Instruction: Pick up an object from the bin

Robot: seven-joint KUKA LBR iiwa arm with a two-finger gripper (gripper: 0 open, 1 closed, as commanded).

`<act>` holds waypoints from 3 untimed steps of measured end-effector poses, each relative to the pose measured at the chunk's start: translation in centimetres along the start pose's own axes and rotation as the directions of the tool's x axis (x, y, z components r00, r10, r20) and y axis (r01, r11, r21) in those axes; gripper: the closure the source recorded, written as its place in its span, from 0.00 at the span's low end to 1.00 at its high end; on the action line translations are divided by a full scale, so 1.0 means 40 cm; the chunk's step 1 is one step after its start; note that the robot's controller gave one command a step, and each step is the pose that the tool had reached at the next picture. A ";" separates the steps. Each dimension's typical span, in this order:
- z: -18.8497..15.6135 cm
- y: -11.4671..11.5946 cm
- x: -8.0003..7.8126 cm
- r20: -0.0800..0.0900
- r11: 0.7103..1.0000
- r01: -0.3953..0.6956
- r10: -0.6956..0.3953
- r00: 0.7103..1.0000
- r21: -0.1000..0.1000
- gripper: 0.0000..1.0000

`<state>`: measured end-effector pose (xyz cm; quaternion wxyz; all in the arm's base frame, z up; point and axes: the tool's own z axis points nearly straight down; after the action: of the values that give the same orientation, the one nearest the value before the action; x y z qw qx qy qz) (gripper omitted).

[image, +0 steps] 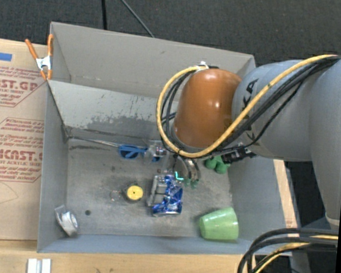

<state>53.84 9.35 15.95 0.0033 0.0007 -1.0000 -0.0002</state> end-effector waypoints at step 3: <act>0.195 -0.118 0.064 0.006 0.984 0.180 -0.180 0.984 0.000 1.00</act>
Offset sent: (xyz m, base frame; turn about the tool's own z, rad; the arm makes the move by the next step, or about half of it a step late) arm -0.0318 -0.0374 -0.0878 0.1387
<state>51.23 4.62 8.17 0.0000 0.0909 -0.9959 -0.0006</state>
